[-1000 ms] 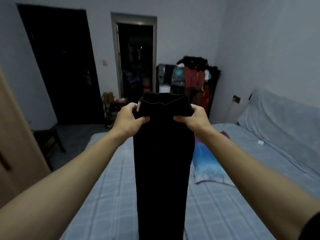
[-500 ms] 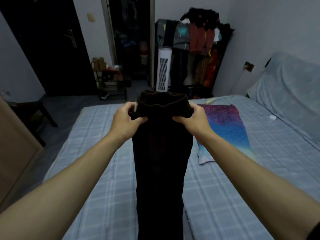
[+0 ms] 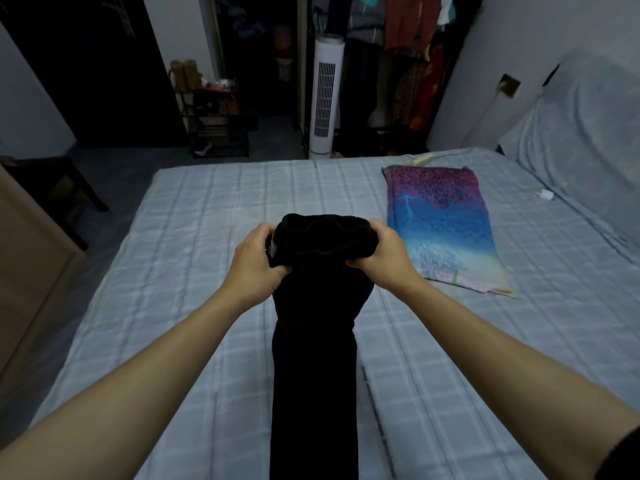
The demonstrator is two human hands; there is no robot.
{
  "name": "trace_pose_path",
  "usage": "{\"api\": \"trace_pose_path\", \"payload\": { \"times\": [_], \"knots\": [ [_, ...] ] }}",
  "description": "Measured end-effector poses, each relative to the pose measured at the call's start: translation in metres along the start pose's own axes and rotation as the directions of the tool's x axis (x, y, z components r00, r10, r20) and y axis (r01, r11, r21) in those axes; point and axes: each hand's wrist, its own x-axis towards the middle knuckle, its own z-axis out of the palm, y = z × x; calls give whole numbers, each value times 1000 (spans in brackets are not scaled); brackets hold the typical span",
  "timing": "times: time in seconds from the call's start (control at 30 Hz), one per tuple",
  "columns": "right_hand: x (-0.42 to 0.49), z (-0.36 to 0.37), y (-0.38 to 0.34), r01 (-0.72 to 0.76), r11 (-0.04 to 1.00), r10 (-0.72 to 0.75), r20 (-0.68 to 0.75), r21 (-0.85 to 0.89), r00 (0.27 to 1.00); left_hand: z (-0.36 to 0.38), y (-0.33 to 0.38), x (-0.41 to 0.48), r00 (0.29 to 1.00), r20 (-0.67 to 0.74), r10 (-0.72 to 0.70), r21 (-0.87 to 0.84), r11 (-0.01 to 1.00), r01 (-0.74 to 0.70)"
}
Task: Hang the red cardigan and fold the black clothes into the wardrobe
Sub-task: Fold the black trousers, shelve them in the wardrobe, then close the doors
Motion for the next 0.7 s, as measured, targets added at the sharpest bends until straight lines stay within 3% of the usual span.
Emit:
{"api": "trace_pose_path", "payload": {
  "times": [0.43,0.7],
  "knots": [
    [-216,18,25,116,992,-108,133,-52,985,25,-26,-212,991,2,135,97,986,-135],
    [-351,62,88,19,992,1,163,-123,987,73,-102,-324,974,99,203,195,956,-219]
  ]
}}
